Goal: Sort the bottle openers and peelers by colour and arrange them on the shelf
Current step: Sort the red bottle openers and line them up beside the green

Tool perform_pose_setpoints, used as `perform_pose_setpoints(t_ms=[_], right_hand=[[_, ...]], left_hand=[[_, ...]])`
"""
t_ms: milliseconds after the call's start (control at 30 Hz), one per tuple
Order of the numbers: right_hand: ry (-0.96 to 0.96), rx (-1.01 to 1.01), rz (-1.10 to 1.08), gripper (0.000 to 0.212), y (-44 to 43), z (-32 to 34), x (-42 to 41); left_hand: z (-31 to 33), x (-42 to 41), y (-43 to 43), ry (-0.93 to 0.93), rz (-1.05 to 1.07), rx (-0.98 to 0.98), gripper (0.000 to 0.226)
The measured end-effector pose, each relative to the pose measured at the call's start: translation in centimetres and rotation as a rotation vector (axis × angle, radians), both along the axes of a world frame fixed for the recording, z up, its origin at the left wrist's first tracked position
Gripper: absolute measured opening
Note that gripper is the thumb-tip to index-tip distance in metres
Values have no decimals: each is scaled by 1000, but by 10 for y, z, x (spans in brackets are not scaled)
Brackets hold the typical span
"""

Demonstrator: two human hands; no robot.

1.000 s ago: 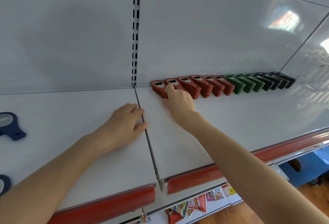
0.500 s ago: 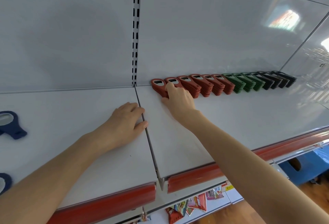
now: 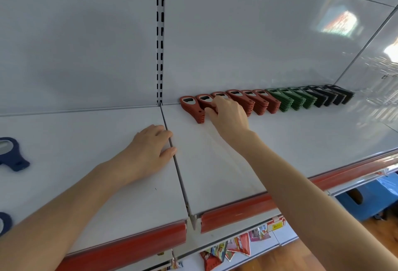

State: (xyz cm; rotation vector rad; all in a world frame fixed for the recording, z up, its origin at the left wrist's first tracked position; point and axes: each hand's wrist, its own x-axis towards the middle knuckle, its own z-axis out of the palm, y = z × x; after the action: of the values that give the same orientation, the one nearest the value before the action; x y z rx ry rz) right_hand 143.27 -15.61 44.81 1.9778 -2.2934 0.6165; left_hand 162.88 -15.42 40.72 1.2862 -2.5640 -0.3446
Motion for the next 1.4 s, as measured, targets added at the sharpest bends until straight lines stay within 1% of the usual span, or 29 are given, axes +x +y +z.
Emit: perform_pose_setpoints(t_ms=[133, 233, 333, 400, 433, 500, 533, 600, 700, 933, 1033, 1133, 1400], right_hand=[[-7, 38, 42, 29, 1, -1, 7], [-39, 71, 74, 31, -1, -1, 12], [-75, -38, 30, 22, -2, 0, 6], [-81, -109, -29, 22, -3, 2, -4], [-73, -104, -51, 25, -3, 2, -10], [-50, -27, -71, 32, -2, 1, -19], [-43, 13, -68, 32, -2, -1, -21], [-51, 41, -51, 26, -1, -6, -22], [-70, 17, -41, 19, -1, -10, -20], [-61, 6, -43, 23, -3, -11, -20], [-98, 3, -47, 21, -3, -9, -19], [-94, -3, -37, 20, -4, -10, -17], [-155, -12, -31, 22, -4, -9, -18]], left_hand=[[1, 0, 1, 1, -1, 8, 102], [1, 1, 1, 13, -3, 3, 101], [1, 1, 0, 2, -7, 6, 101], [1, 1, 0, 1, -6, 12, 100], [1, 1, 0, 5, -7, 11, 100], [0, 0, -1, 14, -9, 9, 99], [0, 0, -1, 15, -8, 10, 100], [-1, 1, -1, 15, -9, 7, 100], [0, 0, -1, 8, -5, 8, 101], [1, 1, 1, 11, 3, 13, 102], [0, 1, 1, 17, -1, 7, 102], [1, 1, 1, 19, 3, 16, 102], [2, 1, 1, 4, 4, 10, 102]])
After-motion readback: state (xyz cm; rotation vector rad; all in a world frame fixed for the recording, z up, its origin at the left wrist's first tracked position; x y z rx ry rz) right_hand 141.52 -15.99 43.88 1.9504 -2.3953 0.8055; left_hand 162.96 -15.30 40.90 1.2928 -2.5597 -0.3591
